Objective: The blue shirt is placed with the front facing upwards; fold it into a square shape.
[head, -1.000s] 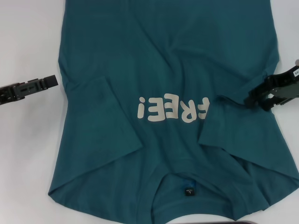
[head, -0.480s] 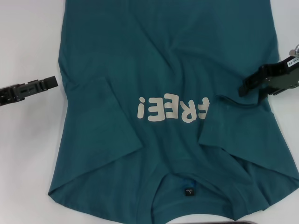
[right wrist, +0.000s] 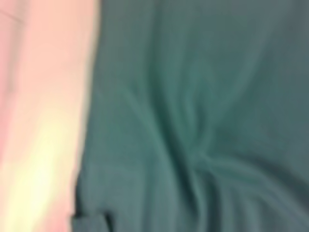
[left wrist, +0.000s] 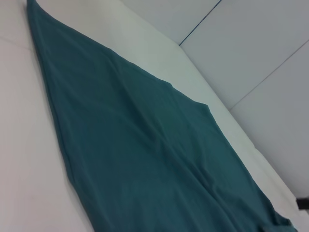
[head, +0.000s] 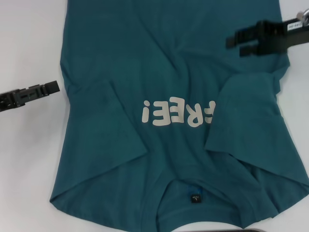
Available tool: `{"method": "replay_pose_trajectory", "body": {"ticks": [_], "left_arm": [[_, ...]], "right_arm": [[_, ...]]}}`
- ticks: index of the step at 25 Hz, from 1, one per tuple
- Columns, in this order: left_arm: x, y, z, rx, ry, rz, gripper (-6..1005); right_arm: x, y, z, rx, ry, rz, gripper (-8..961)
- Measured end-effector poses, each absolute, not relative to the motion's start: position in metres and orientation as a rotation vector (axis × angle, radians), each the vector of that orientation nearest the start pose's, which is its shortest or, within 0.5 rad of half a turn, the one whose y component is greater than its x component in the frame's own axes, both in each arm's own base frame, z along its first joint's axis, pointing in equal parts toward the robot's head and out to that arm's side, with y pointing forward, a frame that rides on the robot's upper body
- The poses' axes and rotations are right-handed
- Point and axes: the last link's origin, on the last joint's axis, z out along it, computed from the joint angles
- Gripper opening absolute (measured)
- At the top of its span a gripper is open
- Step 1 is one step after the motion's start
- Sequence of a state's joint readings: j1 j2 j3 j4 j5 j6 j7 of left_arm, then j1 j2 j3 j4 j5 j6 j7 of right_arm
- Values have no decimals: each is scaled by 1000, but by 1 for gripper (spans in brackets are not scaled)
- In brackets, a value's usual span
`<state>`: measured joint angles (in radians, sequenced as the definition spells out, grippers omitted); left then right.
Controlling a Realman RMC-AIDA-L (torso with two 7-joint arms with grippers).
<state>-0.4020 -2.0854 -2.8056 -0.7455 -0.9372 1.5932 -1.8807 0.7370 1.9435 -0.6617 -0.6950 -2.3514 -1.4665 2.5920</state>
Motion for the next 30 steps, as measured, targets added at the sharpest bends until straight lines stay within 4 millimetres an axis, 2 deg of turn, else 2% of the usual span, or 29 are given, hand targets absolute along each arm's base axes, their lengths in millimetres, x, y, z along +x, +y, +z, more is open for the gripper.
{"method": "replay_pose_trajectory", "body": {"ticks": [9,18,22,26,30], "left_arm": [[-338,288,43,-2225,-1489,-768,936],[-336,289,47,-2209,-1472,-806,936],[-336,288,53,-2181,-1487,-855,935],[-332,283,57,-2223,-1538,-873,935],[-329,269,63,-2239,-1715,-912,935]], "right_arm": [[268,383,66,-2173,1924,496,611],[272,370,90,-2167,1779,980,600],[274,359,97,-2204,1726,1107,604],[271,345,93,-2340,1685,1076,617],[274,334,85,-2438,1716,941,770]]}}
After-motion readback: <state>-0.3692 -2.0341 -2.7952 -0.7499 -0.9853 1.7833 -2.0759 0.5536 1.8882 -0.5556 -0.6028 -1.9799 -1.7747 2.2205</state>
